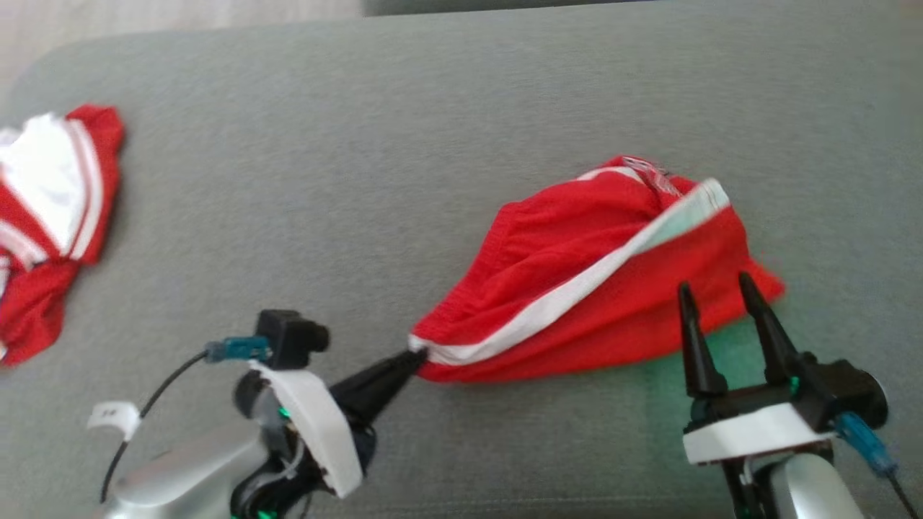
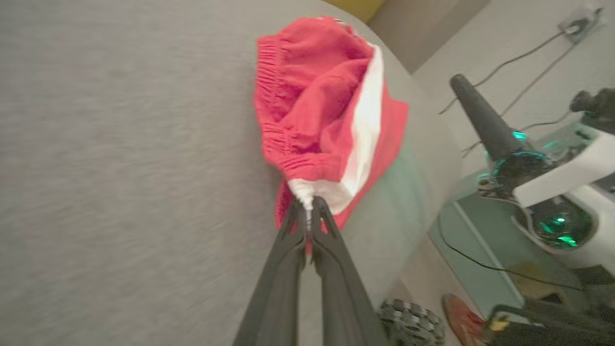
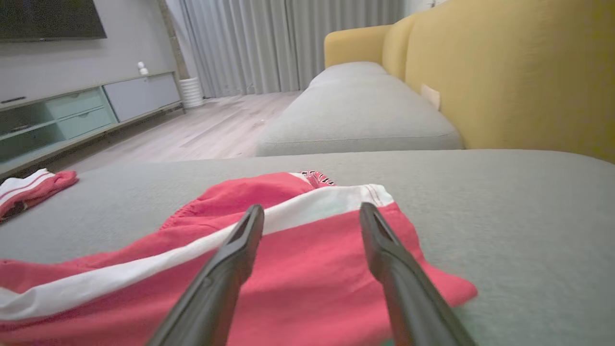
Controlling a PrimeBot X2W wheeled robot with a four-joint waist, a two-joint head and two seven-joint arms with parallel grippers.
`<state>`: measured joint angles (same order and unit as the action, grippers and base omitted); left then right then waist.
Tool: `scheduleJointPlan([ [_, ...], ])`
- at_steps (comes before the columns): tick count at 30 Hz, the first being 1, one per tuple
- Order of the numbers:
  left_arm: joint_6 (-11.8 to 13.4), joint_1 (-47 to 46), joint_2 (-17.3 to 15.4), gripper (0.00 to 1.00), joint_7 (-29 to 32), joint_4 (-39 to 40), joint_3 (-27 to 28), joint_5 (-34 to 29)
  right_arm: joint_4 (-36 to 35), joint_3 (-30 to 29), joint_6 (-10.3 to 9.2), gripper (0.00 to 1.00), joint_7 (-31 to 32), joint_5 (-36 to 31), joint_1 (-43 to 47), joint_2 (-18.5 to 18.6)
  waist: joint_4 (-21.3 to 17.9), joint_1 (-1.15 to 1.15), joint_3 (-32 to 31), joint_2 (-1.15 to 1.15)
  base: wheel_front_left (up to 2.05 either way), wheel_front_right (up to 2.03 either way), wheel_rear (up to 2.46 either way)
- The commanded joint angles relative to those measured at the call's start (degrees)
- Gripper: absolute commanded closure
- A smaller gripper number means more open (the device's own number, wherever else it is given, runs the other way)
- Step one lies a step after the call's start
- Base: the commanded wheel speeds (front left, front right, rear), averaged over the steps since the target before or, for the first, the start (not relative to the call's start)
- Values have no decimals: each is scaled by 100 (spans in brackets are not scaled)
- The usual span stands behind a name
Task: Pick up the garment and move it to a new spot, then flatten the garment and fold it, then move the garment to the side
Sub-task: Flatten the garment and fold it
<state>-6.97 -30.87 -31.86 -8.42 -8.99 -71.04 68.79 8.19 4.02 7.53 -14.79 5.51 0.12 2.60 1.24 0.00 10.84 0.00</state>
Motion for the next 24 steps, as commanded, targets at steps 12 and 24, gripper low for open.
scheduleJointPlan([
  [12, 5, -96, 496, 100, -654, -1296, 1292, -680, 1114, 801, -4, 0, 505, 552, -1303, 1095, 508, 0, 126, 0, 0, 0, 0],
  [24, -39, 22, 802, 100, -657, -1650, 2170, -1407, 1179, 1648, -4, 0, 1235, 1783, -1758, 1986, 417, 0, 323, 0, 0, 0, 0],
])
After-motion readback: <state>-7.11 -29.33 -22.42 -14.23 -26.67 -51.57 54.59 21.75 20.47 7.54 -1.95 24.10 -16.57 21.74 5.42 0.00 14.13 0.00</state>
